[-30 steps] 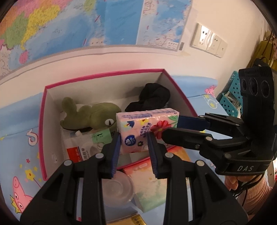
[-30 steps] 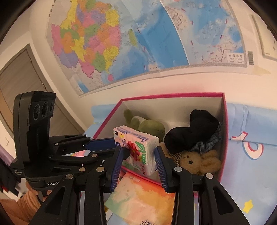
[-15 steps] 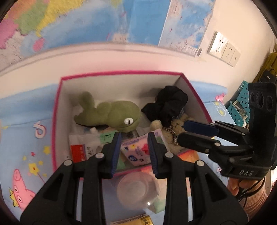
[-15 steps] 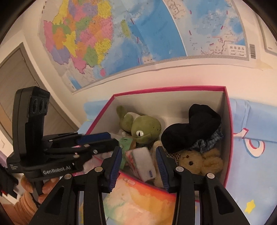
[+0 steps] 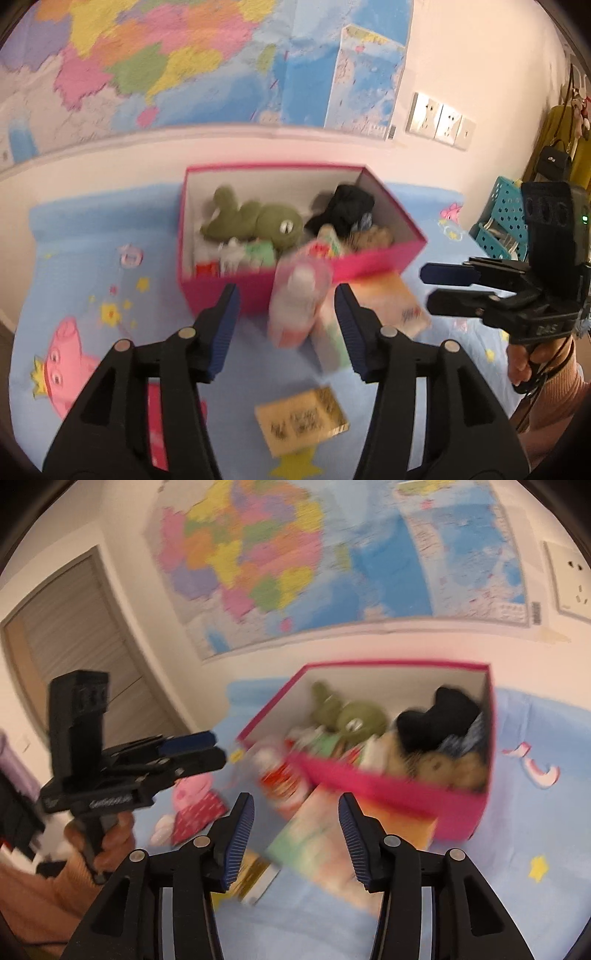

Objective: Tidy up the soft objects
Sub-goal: 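Move the right tool to the yellow tissue pack, then grasp the yellow tissue pack with the right gripper and lift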

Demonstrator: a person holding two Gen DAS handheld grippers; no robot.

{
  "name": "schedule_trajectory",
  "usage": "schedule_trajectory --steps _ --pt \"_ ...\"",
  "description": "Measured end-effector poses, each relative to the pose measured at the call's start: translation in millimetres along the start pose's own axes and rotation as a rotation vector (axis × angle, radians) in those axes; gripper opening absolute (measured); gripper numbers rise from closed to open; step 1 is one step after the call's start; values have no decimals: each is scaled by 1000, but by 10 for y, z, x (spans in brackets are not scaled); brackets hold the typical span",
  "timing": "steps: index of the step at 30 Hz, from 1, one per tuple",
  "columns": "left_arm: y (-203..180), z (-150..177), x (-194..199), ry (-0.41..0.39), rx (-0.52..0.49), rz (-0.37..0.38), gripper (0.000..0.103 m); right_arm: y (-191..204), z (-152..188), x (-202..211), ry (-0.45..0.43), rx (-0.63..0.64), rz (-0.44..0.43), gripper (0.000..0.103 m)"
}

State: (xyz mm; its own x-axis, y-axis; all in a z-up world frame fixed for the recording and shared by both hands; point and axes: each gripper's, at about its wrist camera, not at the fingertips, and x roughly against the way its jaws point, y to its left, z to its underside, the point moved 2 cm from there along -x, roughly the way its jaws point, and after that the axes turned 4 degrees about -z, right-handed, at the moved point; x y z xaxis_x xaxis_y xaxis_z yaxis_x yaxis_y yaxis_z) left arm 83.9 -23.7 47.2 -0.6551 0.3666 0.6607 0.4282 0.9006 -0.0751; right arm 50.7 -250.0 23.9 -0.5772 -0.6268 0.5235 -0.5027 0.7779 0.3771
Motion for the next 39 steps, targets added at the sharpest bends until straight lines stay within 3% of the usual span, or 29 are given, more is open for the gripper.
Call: schedule_trajectory --steps 9,16,24,39 --pt "116 697 -189 163 52 -5 55 179 681 -337 138 -60 -76 49" --pt "84 974 -315 239 80 35 54 194 789 -675 182 -106 -96 48" --pt "38 1040 -272 248 90 91 41 213 775 -879 186 -138 -89 35" --pt "-200 1131 -201 264 68 146 41 112 914 -687 202 -160 -49 30"
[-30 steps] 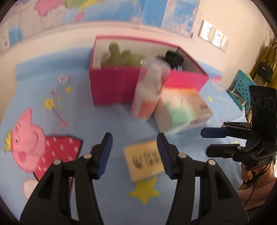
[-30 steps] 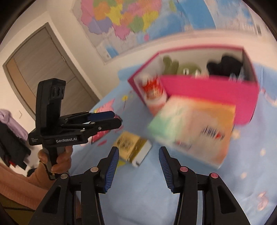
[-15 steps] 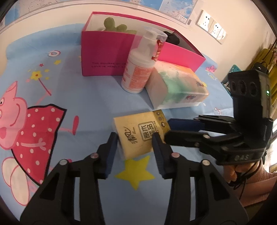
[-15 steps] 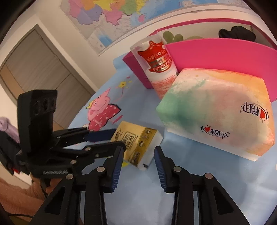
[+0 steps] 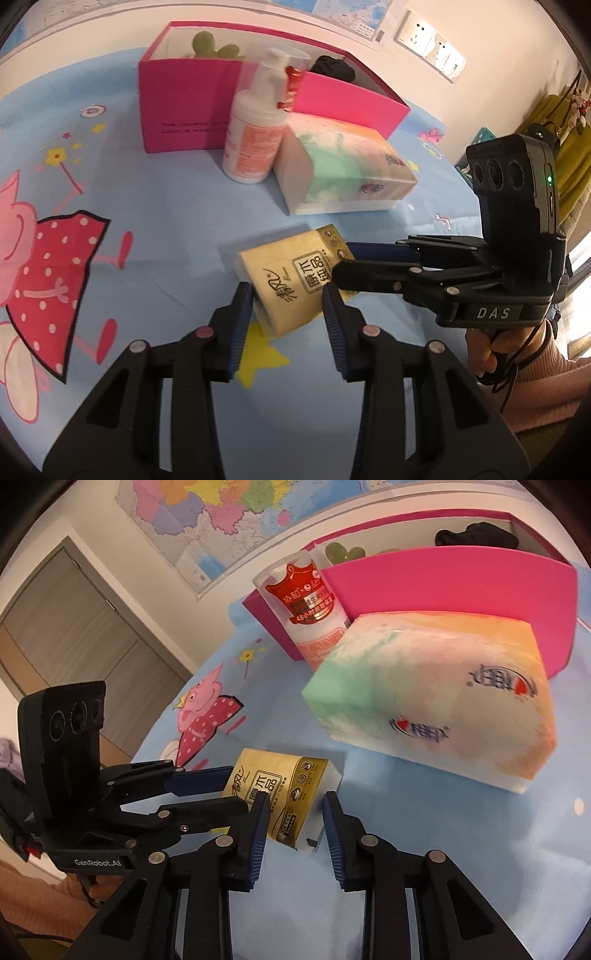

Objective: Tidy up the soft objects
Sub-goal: 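Grasp the yellow tissue pack with the right gripper and lift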

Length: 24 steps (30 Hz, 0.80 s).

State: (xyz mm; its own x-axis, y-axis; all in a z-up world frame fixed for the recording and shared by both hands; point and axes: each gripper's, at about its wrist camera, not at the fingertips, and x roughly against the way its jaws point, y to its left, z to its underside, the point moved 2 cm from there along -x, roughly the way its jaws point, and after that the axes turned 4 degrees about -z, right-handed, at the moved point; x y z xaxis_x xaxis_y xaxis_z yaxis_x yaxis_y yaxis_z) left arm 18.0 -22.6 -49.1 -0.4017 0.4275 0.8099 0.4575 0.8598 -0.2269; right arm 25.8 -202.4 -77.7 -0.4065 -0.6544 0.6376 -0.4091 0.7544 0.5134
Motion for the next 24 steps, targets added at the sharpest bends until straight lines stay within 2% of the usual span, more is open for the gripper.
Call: schedule_trajectory --steps 5,11,24 --pt "-129 14 -29 0 -28 -18 41 -24 44 62 -4 -6 14 32" --pt "-170 -10 -49 5 -29 -9 41 -62 76 100 -3 -25 -1 32" --pt "-294 -75 17 -14 -61 -10 41 13 122 217 -25 -6 26 32"
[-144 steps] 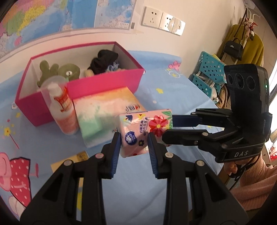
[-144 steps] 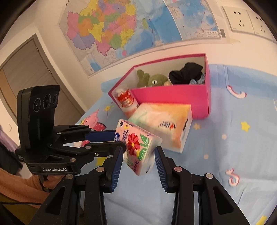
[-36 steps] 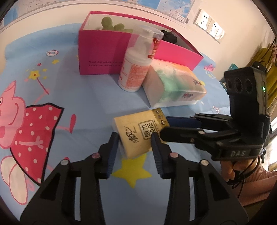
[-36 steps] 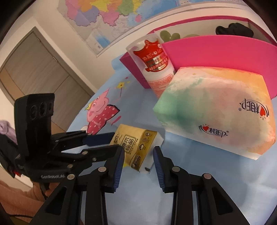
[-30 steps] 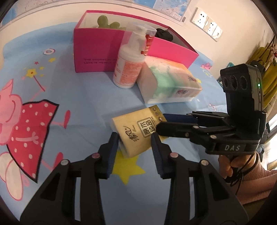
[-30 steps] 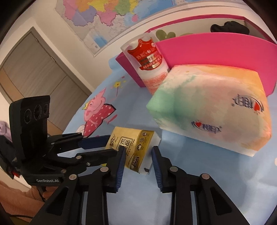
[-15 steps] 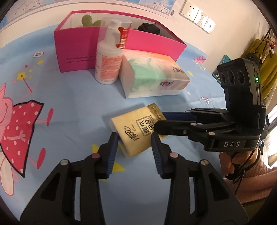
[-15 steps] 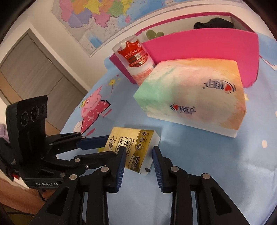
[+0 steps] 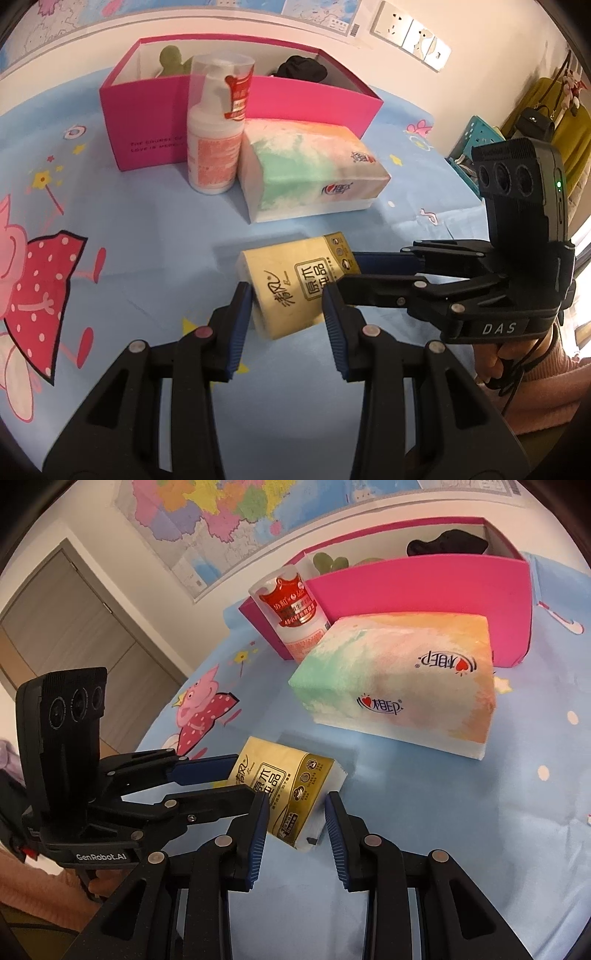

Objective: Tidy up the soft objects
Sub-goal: 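Grasp the yellow tissue pack with the right gripper and lift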

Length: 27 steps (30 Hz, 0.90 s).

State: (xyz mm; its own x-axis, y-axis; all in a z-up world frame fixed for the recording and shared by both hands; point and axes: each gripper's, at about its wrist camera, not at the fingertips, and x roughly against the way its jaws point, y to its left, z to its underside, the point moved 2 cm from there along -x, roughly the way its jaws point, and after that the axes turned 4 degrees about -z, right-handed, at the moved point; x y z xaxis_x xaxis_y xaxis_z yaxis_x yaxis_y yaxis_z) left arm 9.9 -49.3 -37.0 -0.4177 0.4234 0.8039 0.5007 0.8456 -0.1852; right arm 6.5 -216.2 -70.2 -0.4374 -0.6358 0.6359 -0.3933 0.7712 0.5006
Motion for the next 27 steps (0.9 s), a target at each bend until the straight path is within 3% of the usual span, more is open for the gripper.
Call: schedule_trajectory --steps 14,27 --pt "-125 -112 158 -53 -41 9 41 97 -40 253 -67 37 24 32" --pt "-230 -471 313 -118 -74 24 41 208 -285 562 -166 97 54 32"
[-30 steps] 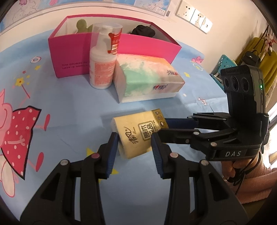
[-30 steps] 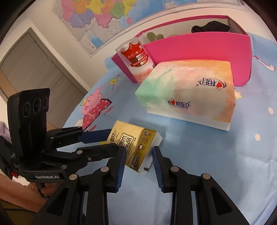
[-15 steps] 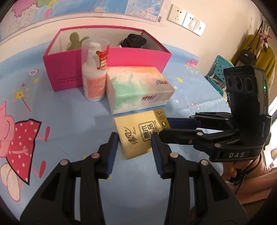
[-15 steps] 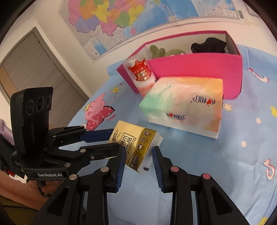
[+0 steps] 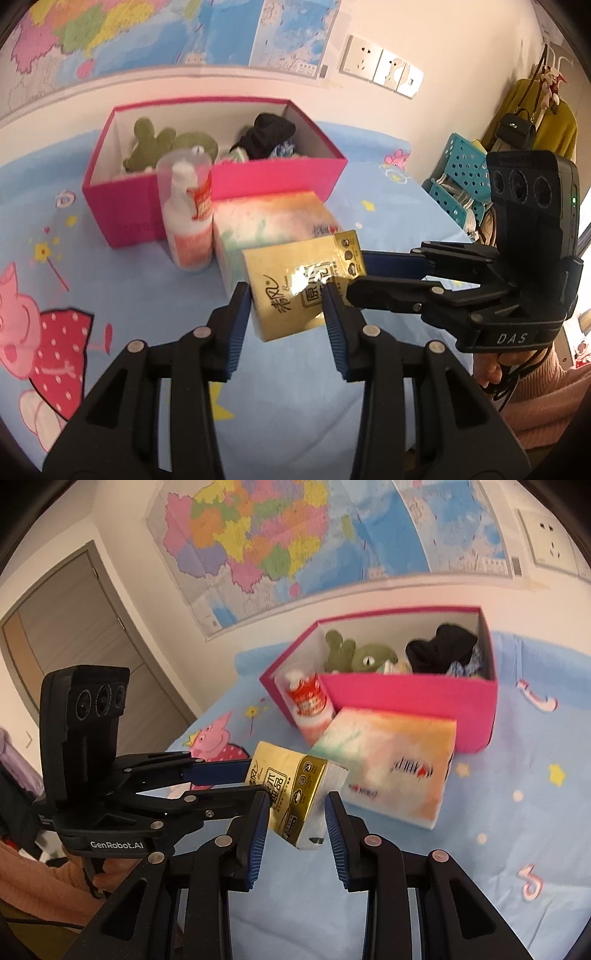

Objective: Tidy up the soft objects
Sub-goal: 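Grasp the yellow tissue pack with the right gripper and lift, then carry the yellow pack into the pink box and open the right gripper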

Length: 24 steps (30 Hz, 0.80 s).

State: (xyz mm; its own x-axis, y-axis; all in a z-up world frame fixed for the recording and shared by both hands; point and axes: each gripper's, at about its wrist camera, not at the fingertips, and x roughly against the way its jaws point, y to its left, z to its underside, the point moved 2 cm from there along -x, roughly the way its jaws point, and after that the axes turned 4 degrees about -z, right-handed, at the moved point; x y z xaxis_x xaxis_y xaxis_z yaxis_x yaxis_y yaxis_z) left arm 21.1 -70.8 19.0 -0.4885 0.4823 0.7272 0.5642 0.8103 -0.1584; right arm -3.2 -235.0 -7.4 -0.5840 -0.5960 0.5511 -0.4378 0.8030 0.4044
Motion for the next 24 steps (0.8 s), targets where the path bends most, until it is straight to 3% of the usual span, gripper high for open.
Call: schedule_trajectory --steps 10,24 --pt "-50 -318 -19 -37 -26 -25 41 -26 -252 121 -54 31 30 32" --pt "-41 -518 -46 -68 -42 -39 41 -73 -400 164 -88 52 36 32"
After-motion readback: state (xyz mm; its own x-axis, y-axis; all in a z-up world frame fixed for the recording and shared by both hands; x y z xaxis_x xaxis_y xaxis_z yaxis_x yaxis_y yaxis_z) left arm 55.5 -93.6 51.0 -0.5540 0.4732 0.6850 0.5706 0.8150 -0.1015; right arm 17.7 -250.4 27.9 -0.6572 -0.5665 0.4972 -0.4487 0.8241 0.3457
